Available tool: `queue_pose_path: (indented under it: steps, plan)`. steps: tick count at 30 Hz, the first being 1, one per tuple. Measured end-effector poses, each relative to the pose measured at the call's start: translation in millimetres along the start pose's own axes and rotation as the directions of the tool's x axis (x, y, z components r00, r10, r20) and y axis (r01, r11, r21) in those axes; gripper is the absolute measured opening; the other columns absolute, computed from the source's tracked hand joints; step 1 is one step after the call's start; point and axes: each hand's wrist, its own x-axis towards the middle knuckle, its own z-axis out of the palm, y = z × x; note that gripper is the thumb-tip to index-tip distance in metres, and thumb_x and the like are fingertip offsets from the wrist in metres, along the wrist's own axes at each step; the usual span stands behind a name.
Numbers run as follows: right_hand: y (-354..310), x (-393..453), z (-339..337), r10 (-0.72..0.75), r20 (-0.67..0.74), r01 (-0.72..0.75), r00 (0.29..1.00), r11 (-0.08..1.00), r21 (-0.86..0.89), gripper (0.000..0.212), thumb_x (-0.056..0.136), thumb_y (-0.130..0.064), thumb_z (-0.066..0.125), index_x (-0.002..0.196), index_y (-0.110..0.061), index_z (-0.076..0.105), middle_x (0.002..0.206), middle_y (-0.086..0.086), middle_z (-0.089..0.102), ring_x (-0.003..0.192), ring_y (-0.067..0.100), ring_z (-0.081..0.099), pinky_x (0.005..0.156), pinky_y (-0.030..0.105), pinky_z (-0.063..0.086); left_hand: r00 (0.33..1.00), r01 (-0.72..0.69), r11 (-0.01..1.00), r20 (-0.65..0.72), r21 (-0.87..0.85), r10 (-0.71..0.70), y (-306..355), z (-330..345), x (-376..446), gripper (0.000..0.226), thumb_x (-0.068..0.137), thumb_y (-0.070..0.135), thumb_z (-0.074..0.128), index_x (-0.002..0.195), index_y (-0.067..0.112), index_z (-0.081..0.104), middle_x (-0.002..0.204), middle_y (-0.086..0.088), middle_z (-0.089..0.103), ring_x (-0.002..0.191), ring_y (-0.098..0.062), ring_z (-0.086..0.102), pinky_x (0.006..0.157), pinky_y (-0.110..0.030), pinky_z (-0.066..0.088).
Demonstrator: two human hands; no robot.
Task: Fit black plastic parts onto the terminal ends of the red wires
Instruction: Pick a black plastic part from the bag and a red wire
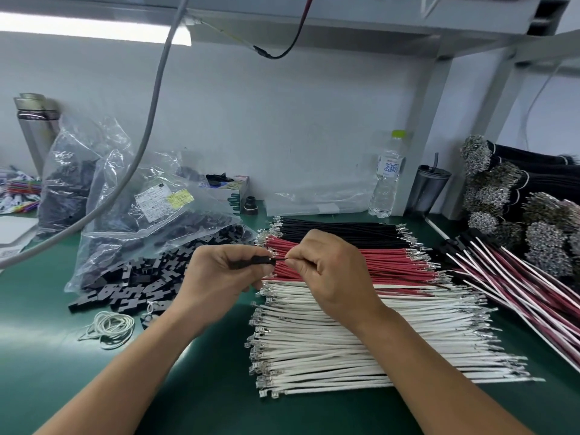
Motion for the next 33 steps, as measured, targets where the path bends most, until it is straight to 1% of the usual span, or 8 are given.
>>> queue_pose_path:
  steps: [6, 9, 14, 17, 20, 23, 29, 33]
  plan:
    - [-1.3, -0.4, 5.6, -0.066, -0.005, 0.066, 0.998, 0.998, -0.019, 0.010, 0.092, -0.019, 0.070, 0.085, -0.012, 0.072, 0.081, -0.006, 0.060, 0.076, 0.010, 0.054, 0.068, 0.032, 0.049, 0.999, -0.049, 0.998, 0.009, 0.032, 0.049, -4.2, 2.0, 0.4, 0.024, 0.074, 0.000, 0.086, 0.086, 0.021, 0.084, 0.075, -0.008, 0.078, 0.057, -0.019, 0.068, 0.061, -0.023, 0.059]
    - [-2.1, 1.3, 3.7, -0.096, -0.047, 0.088, 0.994, 0.985, -0.150, 0.010, 0.093, -0.024, 0.071, 0.087, -0.015, 0.073, 0.082, -0.008, 0.061, 0.078, 0.010, 0.055, 0.065, 0.031, 0.050, 0.999, -0.045, 0.999, 0.013, 0.014, 0.045, -3.4, 5.8, 0.0, 0.023, 0.078, 0.003, 0.083, 0.089, 0.023, 0.083, 0.077, -0.009, 0.078, 0.056, -0.021, 0.068, 0.060, -0.026, 0.060]
    - [4.8, 4.7, 2.1, -0.239, -0.219, 0.146, 0.946, 0.918, -0.369, 0.005, 0.092, -0.017, 0.072, 0.095, -0.014, 0.075, 0.087, -0.002, 0.063, 0.083, 0.019, 0.053, 0.069, 0.029, 0.047, 0.984, 0.036, 0.985, -0.163, -0.170, -0.064, -3.3, 2.0, 6.4, 0.024, 0.079, 0.014, 0.082, 0.102, 0.017, 0.080, 0.081, -0.012, 0.079, 0.054, -0.018, 0.066, 0.057, -0.027, 0.059]
    - [10.7, -0.7, 11.5, -0.028, -0.008, 0.024, 1.000, 0.944, -0.328, 0.008, 0.088, -0.030, 0.076, 0.093, -0.024, 0.078, 0.085, -0.011, 0.065, 0.082, 0.014, 0.053, 0.064, 0.031, 0.048, 0.965, 0.099, 0.967, -0.214, -0.234, -0.151, -5.0, -2.6, 8.9, 0.017, 0.084, 0.008, 0.079, 0.100, 0.014, 0.080, 0.083, -0.013, 0.079, 0.054, -0.017, 0.065, 0.057, -0.027, 0.059]
    - [19.8, 1.2, 21.7, 0.160, 0.098, -0.128, 0.982, 0.953, -0.275, 0.015, 0.089, -0.043, 0.071, 0.094, -0.031, 0.078, 0.088, -0.015, 0.067, 0.087, 0.008, 0.051, 0.064, 0.024, 0.037, 0.960, 0.125, 0.959, -0.211, -0.256, -0.181, -5.0, -2.5, 8.5, 0.016, 0.083, 0.009, 0.080, 0.099, 0.012, 0.080, 0.083, -0.013, 0.079, 0.053, -0.017, 0.064, 0.055, -0.027, 0.058]
    - [22.3, 4.8, 27.1, 0.187, 0.098, -0.156, 0.977, 0.953, -0.260, 0.011, 0.089, -0.039, 0.071, 0.085, -0.030, 0.075, 0.086, -0.016, 0.065, 0.085, 0.005, 0.050, 0.060, 0.020, 0.030, 0.958, 0.142, 0.952, -0.205, -0.272, -0.202, -5.8, -3.2, 8.0, 0.014, 0.083, 0.010, 0.080, 0.096, 0.014, 0.082, 0.085, -0.013, 0.079, 0.055, -0.017, 0.064, 0.054, -0.026, 0.058]
    - [19.0, 5.6, 18.6, 0.121, 0.112, -0.080, 0.986, 0.944, -0.320, 0.010, 0.098, -0.032, 0.061, 0.091, -0.025, 0.064, 0.088, -0.014, 0.058, 0.084, 0.009, 0.053, 0.065, 0.024, 0.037, 0.950, 0.140, 0.940, -0.224, -0.311, -0.216, -7.6, -6.9, 9.1, 0.010, 0.085, 0.012, 0.079, 0.092, 0.018, 0.083, 0.089, -0.014, 0.079, 0.056, -0.018, 0.065, 0.052, -0.026, 0.057]
    - [17.3, 12.1, -6.1, 0.151, 0.080, -0.146, 0.985, 0.987, -0.064, 0.016, 0.100, -0.021, 0.059, 0.110, -0.026, 0.071, 0.095, -0.015, 0.060, 0.083, 0.004, 0.058, 0.072, 0.020, 0.045, 0.954, 0.119, 0.912, -0.208, -0.392, -0.214, -3.4, -10.9, 9.8, 0.014, 0.081, 0.018, 0.078, 0.094, 0.016, 0.083, 0.090, -0.016, 0.079, 0.054, -0.016, 0.065, 0.052, -0.025, 0.056]
